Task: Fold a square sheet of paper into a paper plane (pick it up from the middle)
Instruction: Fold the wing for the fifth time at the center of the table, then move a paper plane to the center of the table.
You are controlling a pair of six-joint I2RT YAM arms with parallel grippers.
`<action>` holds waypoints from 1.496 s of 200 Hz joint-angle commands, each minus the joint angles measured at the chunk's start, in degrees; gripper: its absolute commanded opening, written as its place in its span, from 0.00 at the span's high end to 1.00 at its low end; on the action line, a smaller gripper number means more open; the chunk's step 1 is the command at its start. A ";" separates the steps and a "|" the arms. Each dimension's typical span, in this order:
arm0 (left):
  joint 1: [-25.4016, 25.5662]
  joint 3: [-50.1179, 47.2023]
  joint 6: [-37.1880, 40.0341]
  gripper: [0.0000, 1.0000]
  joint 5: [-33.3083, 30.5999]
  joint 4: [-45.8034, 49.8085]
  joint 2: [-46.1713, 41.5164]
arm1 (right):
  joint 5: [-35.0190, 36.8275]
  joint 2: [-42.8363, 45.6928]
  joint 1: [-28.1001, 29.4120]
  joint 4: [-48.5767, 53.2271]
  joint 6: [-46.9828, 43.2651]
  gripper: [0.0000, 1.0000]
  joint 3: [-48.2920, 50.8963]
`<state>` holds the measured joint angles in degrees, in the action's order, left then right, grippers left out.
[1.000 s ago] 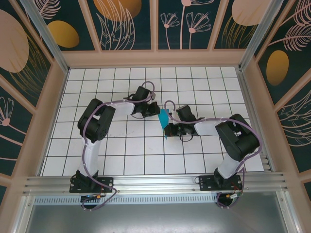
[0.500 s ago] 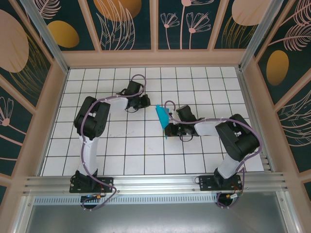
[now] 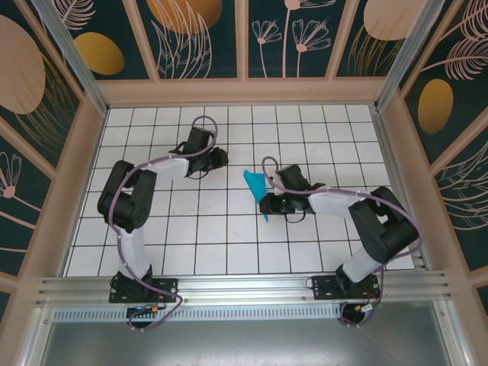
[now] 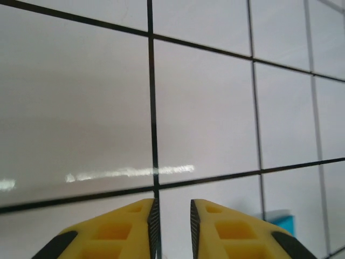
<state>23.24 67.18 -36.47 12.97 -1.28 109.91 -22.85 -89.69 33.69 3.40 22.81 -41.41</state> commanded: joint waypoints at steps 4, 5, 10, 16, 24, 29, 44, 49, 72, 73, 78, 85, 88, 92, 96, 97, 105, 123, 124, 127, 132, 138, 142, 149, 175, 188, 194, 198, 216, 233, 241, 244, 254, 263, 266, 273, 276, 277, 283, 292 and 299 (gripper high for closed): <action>0.35 -4.46 -3.57 0.69 0.07 -3.02 -5.97 | 6.27 6.13 -0.74 1.52 2.98 0.64 -2.98; 0.37 -4.62 -3.68 0.69 0.01 -3.03 -6.17 | 6.71 6.44 -0.80 1.46 3.02 0.63 -2.98; 0.62 -5.45 -3.83 0.68 -0.24 -2.99 -6.95 | 7.47 7.12 -1.02 1.38 3.11 0.62 -2.85; 1.08 -6.09 -4.18 0.66 -0.98 -2.49 -7.93 | 8.77 8.05 -1.45 1.33 3.45 0.60 -2.64; 1.73 -6.60 -4.61 0.64 -2.24 -1.41 -8.96 | 10.28 9.13 -2.01 1.20 4.00 0.57 -2.18; 2.27 -6.83 -4.82 0.63 -3.13 -0.63 -9.46 | 10.96 9.91 -2.00 1.14 4.36 0.54 -1.87; 4.40 -6.88 -5.70 0.57 -5.59 1.56 -10.61 | 12.70 11.54 -4.98 1.12 5.67 0.48 -0.86; 5.33 -6.72 -5.95 0.56 -6.30 2.14 -10.75 | 13.14 12.04 -5.93 0.94 6.20 0.46 -0.29; 10.14 -5.34 -8.67 0.46 -9.10 4.97 -10.28 | 14.09 13.28 -9.16 -0.03 8.14 0.40 1.69; 10.32 -5.28 -8.87 0.46 -9.23 5.10 -10.26 | 14.12 13.30 -9.30 -0.09 8.14 0.40 1.77; 11.32 -4.90 -9.80 0.43 -9.68 5.63 -10.01 | 14.59 13.47 -9.74 -0.13 8.50 0.38 2.14; 12.74 -4.34 -10.93 0.40 -10.18 6.26 -9.47 | 15.20 13.57 -10.29 -0.15 8.86 0.36 2.58; 13.23 -4.03 -11.36 0.39 -10.23 6.44 -9.25 | 15.35 13.65 -10.44 -0.15 8.96 0.36 2.71; 14.05 -3.65 -11.88 0.38 -10.49 6.76 -8.84 | 15.65 13.66 -10.64 -0.15 9.01 0.35 2.94; 14.82 -3.09 -12.45 0.37 -10.88 7.30 -8.48 | 16.00 13.71 -10.85 -0.14 9.16 0.34 3.10; 15.04 -3.01 -12.60 0.37 -10.96 7.41 -8.44 | 16.13 13.69 -10.89 -0.14 9.17 0.34 3.14; 16.69 -1.70 -13.01 0.34 -11.86 8.33 -7.56 | 17.06 13.71 -11.19 0.14 9.42 0.31 3.50; 20.43 3.19 -12.33 0.25 -16.06 13.51 -4.53 | 19.08 14.08 -11.87 0.34 10.08 0.27 4.43; 20.61 3.47 -12.33 0.25 -16.32 13.81 -4.15 | 19.16 14.14 -11.88 0.31 10.12 0.27 4.55; 21.06 4.31 -12.10 0.24 -17.21 14.36 -3.54 | 19.34 14.29 -12.03 0.28 10.21 0.27 4.70; 21.85 5.73 -12.02 0.24 -18.13 15.58 -2.57 | 19.54 14.51 -12.25 0.10 10.39 0.26 5.18; 22.60 7.20 -12.20 0.24 -18.87 17.29 -1.42 | 19.66 14.82 -12.55 0.03 10.57 0.26 5.51; 23.01 7.97 -12.23 0.24 -19.10 17.94 -0.76 | 19.76 15.02 -12.80 -0.03 10.75 0.25 5.75; 23.70 9.29 -12.22 0.24 -19.36 18.80 0.35 | 19.93 15.32 -13.15 -0.10 10.94 0.25 6.18; 25.45 14.64 -12.38 0.29 -20.94 24.05 4.72 | 20.32 16.44 -14.39 -0.23 11.51 0.25 7.42; 25.97 15.97 -12.52 0.33 -21.47 25.44 5.88 | 20.30 16.67 -14.76 -0.16 11.64 0.25 7.87; 26.06 16.39 -12.61 0.35 -21.56 25.81 6.20 | 20.30 16.74 -14.87 -0.23 11.64 0.25 8.00; 26.06 16.56 -12.70 0.37 -21.66 26.08 6.28 | 20.25 16.73 -14.93 -0.19 11.73 0.25 8.08; 26.06 16.87 -13.17 0.42 -22.23 26.89 6.64 | 20.00 16.66 -15.12 -0.21 11.82 0.25 8.26; 26.06 16.22 -14.18 0.48 -22.91 27.44 5.96 | 19.91 16.57 -15.09 -0.17 11.82 0.25 8.14; 26.09 15.34 -14.96 0.51 -22.99 27.17 5.32 | 19.95 16.56 -15.15 0.01 11.82 0.25 8.10; 26.07 14.87 -15.26 0.53 -22.99 26.94 4.99 | 19.95 16.56 -15.19 -0.02 11.81 0.25 8.10; 26.06 13.29 -16.21 0.56 -23.12 26.02 3.98 | 20.03 16.56 -15.22 -0.15 11.99 0.25 8.10; 26.06 12.13 -16.91 0.59 -23.34 25.57 3.20 | 20.13 16.56 -15.18 -0.14 12.30 0.25 8.10; 26.06 11.77 -17.15 0.60 -23.34 25.35 2.98 | 20.13 16.56 -15.16 -0.14 12.34 0.25 8.09; 26.06 11.18 -17.54 0.62 -23.51 25.10 2.54 | 20.04 16.56 -15.19 -0.16 12.51 0.25 8.10; 26.02 10.88 -17.74 0.63 -23.68 25.03 2.32 | 19.97 16.56 -15.23 -0.23 12.54 0.25 8.10; 26.04 10.78 -17.80 0.63 -23.69 25.02 2.19 | 19.96 16.56 -15.19 -0.19 12.58 0.25 8.10; 26.01 10.18 -18.15 0.65 -23.76 24.66 1.79 | 19.89 16.56 -15.22 -0.18 12.66 0.25 8.09; 26.06 9.14 -18.87 0.69 -23.87 23.82 0.99 | 19.86 16.48 -15.18 -0.15 12.77 0.25 8.05; 26.05 8.36 -19.36 0.71 -23.96 23.00 0.37 | 19.77 16.48 -15.23 -0.05 12.83 0.26 8.01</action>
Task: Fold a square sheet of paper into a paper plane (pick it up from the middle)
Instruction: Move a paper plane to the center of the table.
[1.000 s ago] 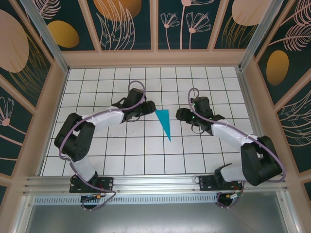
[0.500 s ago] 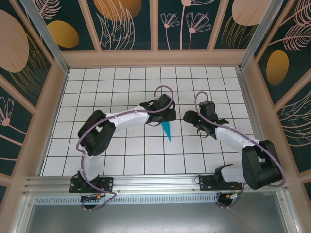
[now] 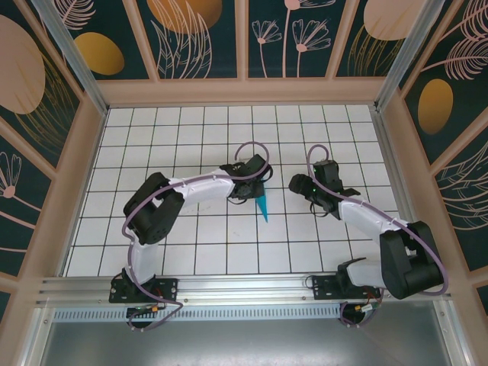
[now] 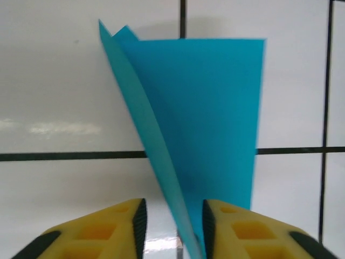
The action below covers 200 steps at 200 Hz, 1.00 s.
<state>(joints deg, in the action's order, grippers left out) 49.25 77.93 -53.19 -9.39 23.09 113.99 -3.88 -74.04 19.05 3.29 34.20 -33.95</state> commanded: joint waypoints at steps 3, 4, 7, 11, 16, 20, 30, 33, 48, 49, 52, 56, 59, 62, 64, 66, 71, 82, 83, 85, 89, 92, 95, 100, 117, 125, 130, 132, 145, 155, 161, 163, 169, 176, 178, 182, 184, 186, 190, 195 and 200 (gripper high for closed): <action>0.01 -2.69 -2.81 0.72 -1.64 -1.74 -3.84 | 0.80 0.83 -0.59 0.06 1.48 0.26 0.51; -0.01 -2.78 -2.89 0.72 -1.62 -1.87 -3.85 | 0.76 0.83 -0.59 0.10 1.49 0.26 0.53; 0.04 -3.03 -3.09 0.73 -1.58 -2.23 -4.09 | 0.63 0.83 -0.54 0.06 1.49 0.26 0.55; 0.04 -3.34 -3.31 0.75 -1.60 -2.73 -4.26 | 0.50 0.83 -0.55 0.05 1.49 0.26 0.56; 0.05 -3.84 -3.48 0.77 -1.60 -3.39 -4.45 | 0.15 0.83 -0.56 -0.02 1.42 0.26 0.62; 0.01 -4.26 -3.52 0.79 -1.55 -4.00 -4.70 | -0.37 0.83 -0.59 -0.21 1.24 0.26 0.64; 0.05 -5.31 -3.85 0.84 -1.51 -5.78 -5.22 | -2.57 0.74 -0.52 -0.97 0.51 0.26 0.78; 0.00 -5.66 -3.85 0.85 -1.46 -6.30 -5.43 | -3.33 0.66 -0.58 -1.25 0.40 0.26 0.80; -0.18 -7.95 -3.78 0.93 -0.80 -9.86 -6.62 | -7.92 0.69 -0.48 -3.45 -0.74 0.28 1.49; -0.19 -8.13 -3.77 0.94 -0.72 -10.24 -6.78 | -8.31 0.72 -0.45 -3.59 -0.81 0.28 1.55; -0.26 -8.72 -3.81 0.96 -0.46 -11.27 -7.17 | -9.19 0.74 -0.50 -4.08 -1.00 0.28 1.64; -0.37 -9.64 -3.78 0.97 0.03 -12.61 -7.73 | -10.62 0.74 -0.37 -4.77 -1.29 0.29 1.82; -0.51 -10.33 -3.77 0.99 0.40 -13.51 -8.16 | -11.71 0.74 -0.31 -5.30 -1.50 0.29 1.93; -0.63 -10.99 -3.79 1.00 0.72 -14.38 -8.60 | -12.66 0.70 -0.26 -5.84 -1.76 0.30 2.05; -0.71 -11.43 -3.86 1.00 0.98 -14.96 -8.96 | -13.31 0.71 -0.11 -6.19 -1.90 0.30 2.05; -0.89 -11.87 -3.83 1.00 1.18 -15.52 -9.32 | -13.93 0.73 -0.03 -6.43 -2.04 0.31 2.05; -1.07 -12.82 -3.65 1.00 1.63 -16.70 -10.05 | -15.29 0.66 0.29 -7.08 -2.38 0.31 2.05; -1.68 -15.28 -3.22 1.00 2.98 -20.03 -11.73 | -16.97 0.31 1.50 -7.52 -3.21 0.33 1.55; -1.74 -15.54 -3.23 1.00 3.11 -20.33 -11.84 | -17.00 0.30 1.64 -7.56 -3.28 0.33 1.45; -1.87 -15.99 -3.24 1.00 3.38 -20.89 -12.10 | -17.03 0.17 2.01 -7.54 -3.40 0.33 1.29; -2.00 -16.83 -3.24 1.00 4.16 -22.05 -12.67 | -17.04 -0.15 2.65 -7.43 -3.72 0.33 0.93; -2.23 -17.48 -3.26 1.00 4.77 -22.86 -12.96 | -17.04 -0.47 3.21 -7.32 -3.97 0.33 0.58; -2.35 -18.19 -3.24 1.00 5.28 -23.69 -13.34 | -16.97 -0.80 3.74 -7.32 -4.17 0.34 0.30; -2.54 -19.29 -3.21 1.00 6.14 -25.16 -13.92 | -16.83 -1.47 4.80 -7.10 -4.43 0.34 -0.28; -3.17 -23.31 -3.80 1.00 8.31 -29.27 -15.43 | -16.26 -4.21 8.49 -6.74 -5.02 0.38 -2.15; -3.57 -25.03 -4.39 1.00 8.98 -30.56 -15.42 | -15.64 -5.75 9.91 -6.44 -5.10 0.40 -3.29; -3.82 -25.94 -4.84 1.00 9.27 -31.32 -15.47 | -15.34 -6.68 10.73 -6.29 -5.10 0.41 -3.88; -3.88 -26.33 -5.00 1.00 9.29 -31.52 -15.47 | -15.23 -7.11 11.03 -6.28 -5.10 0.41 -4.05; -4.50 -28.54 -5.60 1.00 10.15 -33.68 -17.21 | -15.10 -9.13 11.98 -6.26 -5.10 0.45 -5.37; -4.79 -29.90 -6.13 1.00 10.58 -34.95 -17.38 | -15.15 -10.53 13.79 -6.07 -5.33 0.48 -6.42; -4.94 -30.40 -6.34 1.00 10.93 -35.33 -17.28 | -15.29 -11.35 14.37 -5.79 -5.51 0.50 -7.05; -4.95 -30.56 -6.36 1.00 10.96 -35.45 -17.24 | -15.28 -11.53 14.49 -5.69 -5.65 0.50 -7.28; -5.10 -30.97 -6.49 1.00 11.12 -35.64 -17.21 | -15.15 -12.33 14.98 -5.15 -5.80 0.51 -7.98; -5.21 -31.63 -6.91 1.00 11.06 -36.28 -17.25 | -14.87 -13.20 15.47 -4.41 -6.09 0.52 -8.91; -5.26 -31.81 -6.92 1.00 11.06 -36.45 -17.23 | -14.85 -13.47 15.66 -4.25 -6.18 0.52 -9.13; -5.33 -32.20 -7.16 1.00 11.10 -36.76 -17.28 | -14.79 -13.86 15.94 -3.90 -6.40 0.53 -9.56; -5.38 -32.40 -7.29 1.00 11.07 -36.97 -17.31 | -14.72 -14.16 16.07 -3.66 -6.53 0.53 -9.77; -5.44 -32.58 -7.39 1.00 11.17 -37.04 -17.31 | -14.63 -14.32 16.19 -3.47 -6.62 0.53 -10.02; -5.59 -32.84 -7.45 1.00 11.21 -37.42 -17.44 | -14.45 -14.81 16.45 -3.19 -6.80 0.54 -10.41; -5.70 -33.08 -7.58 1.00 11.23 -37.71 -17.49 | -14.37 -15.27 16.77 -2.76 -6.98 0.53 -10.82; -5.85 -33.33 -7.55 1.00 11.26 -37.94 -17.59 | -14.32 -15.72 17.17 -2.51 -7.16 0.53 -11.26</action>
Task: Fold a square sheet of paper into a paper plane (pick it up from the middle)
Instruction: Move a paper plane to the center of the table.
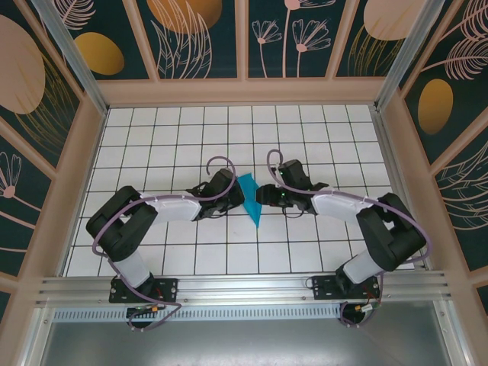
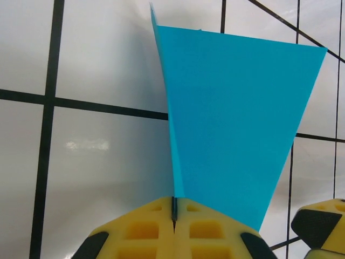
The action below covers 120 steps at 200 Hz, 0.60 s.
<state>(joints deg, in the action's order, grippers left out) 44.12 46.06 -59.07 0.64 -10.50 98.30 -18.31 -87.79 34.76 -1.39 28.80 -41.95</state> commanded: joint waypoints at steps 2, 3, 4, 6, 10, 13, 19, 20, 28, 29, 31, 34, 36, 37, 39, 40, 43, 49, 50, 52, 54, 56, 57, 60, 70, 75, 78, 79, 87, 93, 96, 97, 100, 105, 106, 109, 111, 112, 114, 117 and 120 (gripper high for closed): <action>-0.73 -1.49 -1.67 1.00 1.21 -4.37 -1.93 | 0.00 -2.11 1.56 2.26 -1.87 0.53 -3.41; -0.71 -1.50 -1.67 1.00 1.20 -4.36 -2.00 | 0.01 -2.20 1.63 2.35 -1.88 0.53 -3.49; -0.71 -1.50 -1.66 1.00 1.25 -4.31 -1.99 | 0.02 -2.30 1.72 2.40 -1.94 0.53 -3.53; -0.72 -1.50 -1.62 1.00 1.19 -4.17 -2.00 | 0.02 -2.41 1.82 2.48 -1.98 0.53 -3.69; -0.78 -1.43 -1.58 1.00 1.16 -3.98 -1.90 | 0.02 -2.75 2.05 2.76 -2.08 0.53 -4.02; -0.81 -1.33 -1.52 1.00 1.09 -3.93 -1.90 | 0.08 -2.98 2.13 2.86 -2.08 0.53 -4.23; -0.83 -1.23 -1.41 1.00 1.04 -3.73 -1.78 | 0.11 -3.53 2.45 3.21 -2.16 0.52 -4.52; -0.81 -1.23 -1.40 1.00 1.03 -3.73 -1.79 | 0.11 -3.62 2.48 3.22 -2.16 0.52 -4.62; -0.80 -1.33 -1.32 1.00 1.21 -3.74 -1.55 | 0.18 -4.26 2.67 3.53 -2.16 0.52 -4.96; -0.79 -1.33 -1.36 1.00 1.25 -3.74 -1.50 | 0.19 -4.34 2.67 3.60 -2.12 0.52 -4.97; -0.83 -1.24 -1.32 1.00 1.28 -3.78 -1.50 | 0.26 -4.48 2.74 3.68 -2.09 0.52 -5.02; -0.82 -1.20 -1.31 1.00 1.33 -3.76 -1.41 | 0.28 -4.70 2.81 3.86 -2.08 0.51 -5.19; -0.84 -1.23 -1.31 1.00 1.30 -3.68 -1.39 | 0.29 -4.86 2.84 3.92 -2.08 0.51 -5.23; -0.86 -1.23 -1.36 1.00 1.34 -3.75 -1.38 | 0.24 -4.90 2.85 3.97 -2.12 0.51 -5.24; -0.87 -1.24 -1.35 1.00 1.39 -3.78 -1.38 | 0.28 -4.99 2.92 4.01 -2.15 0.51 -5.24; -0.92 -1.24 -1.37 1.00 1.38 -3.80 -1.37 | 0.28 -5.10 2.93 4.06 -2.16 0.51 -5.24; -0.88 -1.22 -1.33 1.00 1.38 -3.82 -1.29 | 0.20 -5.23 3.01 4.06 -2.23 0.51 -5.32; -0.88 -1.24 -1.24 1.00 1.53 -3.77 -1.35 | 0.03 -5.57 3.11 4.13 -2.30 0.50 -5.45; -0.88 -1.24 -1.28 1.00 1.54 -3.75 -1.35 | 0.03 -5.61 3.12 4.12 -2.32 0.50 -5.52; -0.90 -1.24 -1.30 1.00 1.51 -3.78 -1.31 | -0.04 -5.65 3.16 4.22 -2.34 0.50 -5.51; -0.88 -1.24 -1.24 1.00 1.52 -3.81 -1.28 | -0.17 -5.77 3.19 4.27 -2.30 0.49 -5.55; -0.88 -1.24 -1.23 1.00 1.54 -3.78 -1.27 | -0.16 -5.87 3.25 4.24 -2.40 0.49 -5.58; -0.88 -1.24 -1.23 1.00 1.55 -3.76 -1.27 | -0.20 -5.93 3.31 4.31 -2.41 0.49 -5.68; -0.88 -1.16 -1.20 1.00 1.53 -3.71 -1.31 | -0.20 -6.05 3.37 4.48 -2.49 0.49 -5.79; -0.90 -1.09 -1.02 1.00 1.43 -3.51 -1.23 | -0.24 -6.38 3.61 4.64 -2.80 0.47 -5.92; -0.88 -1.02 -0.97 1.00 1.39 -3.43 -1.23 | -0.37 -6.54 3.68 4.75 -2.86 0.46 -5.91; -0.88 -1.07 -1.01 1.00 1.38 -3.40 -1.13 | -0.34 -6.64 3.68 4.77 -2.87 0.45 -5.94; -0.88 -1.07 -0.98 1.00 1.38 -3.35 -1.11 | -0.34 -6.71 3.75 4.84 -2.87 0.45 -5.94; -0.92 -0.93 -0.96 1.00 1.47 -3.34 -1.03 | -0.42 -6.85 3.86 4.86 -2.87 0.43 -5.95; -0.88 -0.95 -1.07 1.00 1.53 -3.38 -1.00 | -0.44 -7.03 3.91 5.01 -2.93 0.42 -5.94; -0.94 -0.95 -1.07 1.00 1.59 -3.25 -0.95 | -0.36 -7.04 3.91 5.00 -2.95 0.42 -6.01; -0.91 -0.96 -1.02 1.00 1.57 -3.23 -0.93 | -0.30 -7.09 3.95 5.08 -2.95 0.42 -5.98; -0.88 -0.97 -1.03 1.00 1.62 -3.28 -0.93 | -0.10 -7.08 3.99 5.12 -2.96 0.41 -6.00; -0.88 -0.90 -0.97 1.00 1.55 -3.21 -0.85 | 0.27 -7.11 4.08 5.17 -3.04 0.40 -5.99; -0.92 -0.94 -1.05 1.00 1.51 -3.21 -0.88 | 0.32 -7.12 4.08 5.21 -3.09 0.40 -6.01; -0.88 -0.97 -0.97 1.00 1.49 -3.09 -0.91 | 0.56 -7.11 4.16 5.32 -3.13 0.39 -5.97; -0.88 -0.97 -0.96 1.00 1.54 -3.05 -0.87 | 0.73 -7.11 4.17 5.31 -3.13 0.39 -5.99; -0.88 -0.93 -0.96 1.00 1.50 -3.00 -0.90 | 0.82 -7.08 4.17 5.37 -3.13 0.38 -6.01; -0.90 -0.90 -1.03 1.00 1.41 -3.00 -0.85 | 0.97 -7.12 4.22 5.35 -3.20 0.38 -5.94; -0.92 -0.82 -1.01 1.00 1.39 -2.86 -0.85 | 1.25 -7.07 4.25 5.42 -3.26 0.37 -5.95; -0.88 -0.80 -0.89 1.00 1.43 -2.78 -0.83 | 1.59 -7.05 4.26 5.55 -3.35 0.37 -5.95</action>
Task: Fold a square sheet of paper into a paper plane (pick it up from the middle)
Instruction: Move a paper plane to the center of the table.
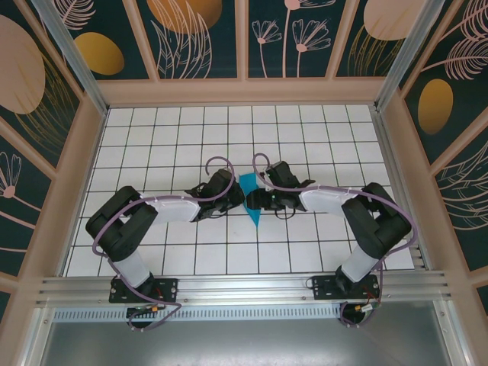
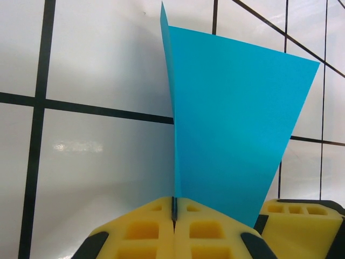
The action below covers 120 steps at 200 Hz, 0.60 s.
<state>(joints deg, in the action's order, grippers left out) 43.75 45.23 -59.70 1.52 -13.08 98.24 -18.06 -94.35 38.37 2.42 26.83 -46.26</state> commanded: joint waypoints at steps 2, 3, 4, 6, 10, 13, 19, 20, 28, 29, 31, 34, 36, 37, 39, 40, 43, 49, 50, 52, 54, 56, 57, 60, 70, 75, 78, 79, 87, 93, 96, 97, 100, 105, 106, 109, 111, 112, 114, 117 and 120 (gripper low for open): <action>-0.51 0.07 -0.31 1.00 0.54 -0.15 -0.81 | 1.60 -0.45 0.65 1.77 -1.37 0.36 -1.60; -0.51 0.10 -0.27 1.00 0.52 -0.13 -0.83 | 1.70 -0.42 0.65 1.79 -1.40 0.36 -1.62; -0.50 0.11 -0.26 1.00 0.51 -0.11 -0.80 | 1.84 -0.41 0.65 1.79 -1.41 0.36 -1.63; -0.50 0.12 -0.22 1.00 0.50 -0.02 -0.77 | 2.07 -0.34 0.65 1.92 -1.49 0.35 -1.59; -0.46 0.20 -0.17 1.00 0.55 -0.01 -0.82 | 2.37 -0.39 0.65 2.02 -1.56 0.35 -1.63; -0.51 0.21 -0.09 1.00 0.52 0.14 -0.77 | 2.66 -0.31 0.59 2.05 -1.60 0.34 -1.72; -0.50 0.36 -0.10 1.00 0.55 0.19 -0.77 | 3.17 -0.37 0.73 2.22 -1.73 0.34 -1.82; -0.50 0.33 -0.12 1.00 0.57 0.22 -0.81 | 3.28 -0.39 0.74 2.23 -1.76 0.34 -1.86; -0.50 0.32 -0.09 1.00 0.51 0.24 -0.75 | 3.64 -0.41 0.74 2.41 -2.02 0.33 -2.04; -0.50 0.39 -0.08 1.00 0.55 0.25 -0.76 | 3.69 -0.41 0.74 2.41 -2.03 0.33 -2.02; -0.50 0.39 -0.07 1.00 0.51 0.23 -0.74 | 3.73 -0.53 0.74 2.46 -2.11 0.33 -2.15; -0.50 0.40 -0.09 1.00 0.53 0.22 -0.71 | 3.74 -0.60 0.81 2.56 -2.13 0.32 -2.23; -0.50 0.37 -0.07 1.00 0.55 0.24 -0.73 | 3.74 -0.67 0.82 2.52 -2.24 0.32 -2.25; -0.50 0.37 -0.07 1.00 0.53 0.29 -0.66 | 3.74 -0.71 0.83 2.51 -2.27 0.32 -2.21; -0.50 0.38 -0.06 1.00 0.57 0.28 -0.61 | 3.69 -0.79 0.83 2.53 -2.30 0.32 -2.31; -0.50 0.38 -0.06 1.00 0.54 0.27 -0.60 | 3.72 -0.81 0.87 2.56 -2.30 0.32 -2.33; -0.50 0.43 -0.11 1.00 0.55 0.25 -0.61 | 3.74 -0.94 0.91 2.59 -2.35 0.31 -2.34; -0.50 0.54 -0.08 1.00 0.59 0.25 -0.63 | 3.78 -1.14 1.09 2.74 -2.46 0.31 -2.50; -0.50 0.55 -0.07 1.00 0.59 0.25 -0.61 | 3.80 -1.17 1.13 2.75 -2.47 0.31 -2.51; -0.46 0.56 -0.07 1.00 0.66 0.29 -0.60 | 3.82 -1.27 1.17 2.79 -2.52 0.32 -2.56; -0.49 0.60 -0.11 1.00 0.67 0.28 -0.52 | 3.78 -1.34 1.16 2.77 -2.56 0.32 -2.60; -0.55 0.66 -0.12 1.00 0.68 0.32 -0.53 | 3.75 -1.43 1.20 2.84 -2.61 0.31 -2.65; -0.53 0.65 -0.13 1.00 0.63 0.33 -0.52 | 3.70 -1.40 1.23 2.85 -2.64 0.31 -2.67; -0.51 0.67 -0.15 1.00 0.64 0.34 -0.51 | 3.54 -1.51 1.33 2.81 -2.66 0.32 -2.69; -0.50 0.77 -0.15 1.00 0.71 0.39 -0.42 | 2.91 -1.59 1.44 2.63 -2.62 0.33 -2.69; -0.50 0.73 -0.09 1.00 0.68 0.36 -0.44 | 2.41 -1.65 1.51 2.50 -2.74 0.34 -2.62; -0.50 0.73 -0.10 1.00 0.74 0.36 -0.48 | 2.13 -1.56 1.52 2.38 -2.72 0.35 -2.61; -0.50 0.73 -0.08 1.00 0.71 0.35 -0.49 | 2.01 -1.55 1.57 2.31 -2.74 0.35 -2.61; -0.50 0.74 -0.12 1.00 0.83 0.42 -0.47 | 1.32 -1.49 1.62 1.97 -2.75 0.38 -2.50; -0.51 0.81 -0.11 1.00 0.85 0.46 -0.43 | 0.82 -1.48 1.70 1.80 -2.75 0.40 -2.43; -0.50 0.82 -0.08 1.00 0.85 0.46 -0.45 | 0.59 -1.42 1.71 1.73 -2.75 0.41 -2.39; -0.55 0.82 -0.07 1.00 0.85 0.44 -0.43 | 0.58 -1.44 1.75 1.68 -2.70 0.42 -2.41; -0.51 0.83 -0.09 1.00 0.85 0.50 -0.42 | 0.58 -1.34 1.77 1.70 -2.74 0.43 -2.35; -0.50 0.82 -0.14 1.00 0.98 0.46 -0.36 | 0.56 -1.36 1.84 1.58 -2.75 0.46 -2.34; -0.50 0.78 -0.14 1.00 1.01 0.44 -0.38 | 0.56 -1.37 1.86 1.56 -2.75 0.46 -2.34; -0.50 0.82 -0.15 1.00 1.00 0.43 -0.33 | 0.53 -1.32 1.88 1.56 -2.75 0.48 -2.34; -0.50 0.84 -0.17 1.00 0.98 0.47 -0.33 | 0.56 -1.36 1.88 1.59 -2.75 0.48 -2.34; -0.50 0.83 -0.21 1.00 0.96 0.45 -0.37 | 0.57 -1.36 1.88 1.61 -2.75 0.49 -2.34; -0.50 0.76 -0.23 1.00 0.95 0.50 -0.40 | 0.57 -1.37 1.88 1.58 -2.75 0.49 -2.34; -0.53 0.74 -0.18 1.00 1.07 0.47 -0.34 | 0.57 -1.41 1.88 1.60 -2.75 0.51 -2.38; -0.52 0.78 -0.18 1.00 1.06 0.51 -0.40 | 0.62 -1.48 1.91 1.68 -2.75 0.52 -2.42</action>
<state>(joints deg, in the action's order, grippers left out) 43.75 45.25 -59.70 1.72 -13.04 98.24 -16.40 -95.22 39.75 3.73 24.82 -47.53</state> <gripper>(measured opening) 0.055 0.517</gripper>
